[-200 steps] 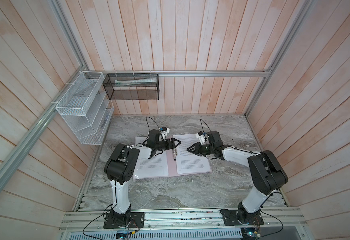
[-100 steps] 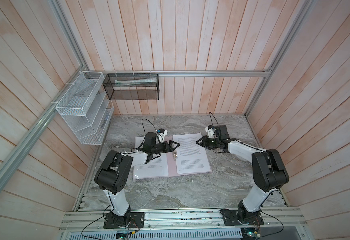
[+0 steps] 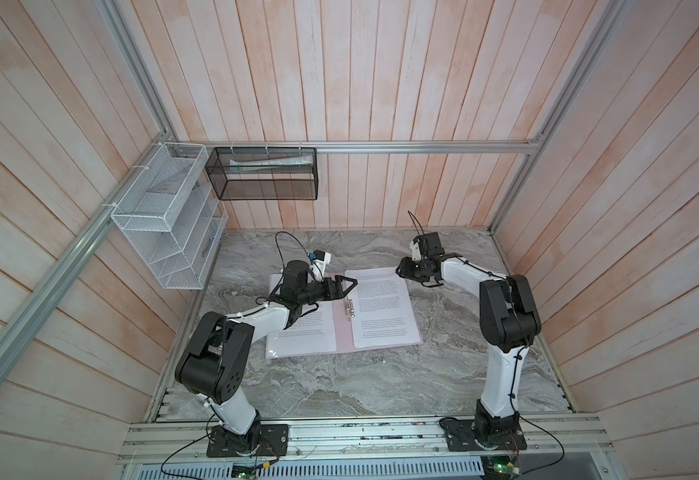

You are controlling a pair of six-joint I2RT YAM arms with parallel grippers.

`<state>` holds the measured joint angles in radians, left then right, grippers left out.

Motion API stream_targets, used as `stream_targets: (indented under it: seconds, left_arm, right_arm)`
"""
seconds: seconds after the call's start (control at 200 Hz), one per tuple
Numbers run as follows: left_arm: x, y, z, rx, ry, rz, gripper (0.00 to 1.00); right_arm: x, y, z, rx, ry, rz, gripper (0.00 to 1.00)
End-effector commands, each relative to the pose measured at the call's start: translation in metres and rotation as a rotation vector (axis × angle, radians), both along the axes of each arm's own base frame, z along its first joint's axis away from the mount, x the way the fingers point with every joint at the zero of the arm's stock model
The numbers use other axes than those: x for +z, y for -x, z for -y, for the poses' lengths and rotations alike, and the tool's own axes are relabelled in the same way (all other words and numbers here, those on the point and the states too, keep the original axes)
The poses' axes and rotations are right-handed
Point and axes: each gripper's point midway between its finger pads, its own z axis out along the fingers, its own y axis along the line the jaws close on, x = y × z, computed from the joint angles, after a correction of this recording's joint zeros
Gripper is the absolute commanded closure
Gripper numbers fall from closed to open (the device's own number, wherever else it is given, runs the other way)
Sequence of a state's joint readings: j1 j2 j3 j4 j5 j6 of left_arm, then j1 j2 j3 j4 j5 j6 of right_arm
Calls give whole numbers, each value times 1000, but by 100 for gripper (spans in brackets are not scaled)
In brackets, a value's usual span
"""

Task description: Put the files into the folder

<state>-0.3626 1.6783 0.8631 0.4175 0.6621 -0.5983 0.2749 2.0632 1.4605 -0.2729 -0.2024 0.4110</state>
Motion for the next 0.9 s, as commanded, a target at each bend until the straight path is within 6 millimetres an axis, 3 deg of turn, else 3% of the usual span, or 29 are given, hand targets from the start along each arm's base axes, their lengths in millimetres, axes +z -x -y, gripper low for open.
stream_targets:
  seconds: [0.0, 0.485, 0.72, 0.895]
  left_arm:
    - [-4, 2, -9, 21, -26, 2, 14]
    - [-13, 4, -13, 24, -35, -14, 14]
    - [-16, 4, -13, 26, -34, -24, 14]
    - [-13, 4, -16, 35, -38, -14, 14]
  right_arm:
    - [-9, -2, 4, -1, 46, -27, 51]
    - [-16, -12, -29, 59, 41, -36, 51]
    - [-15, -13, -27, 50, 49, -38, 51]
    - [9, -11, -9, -5, 110, 16, 51]
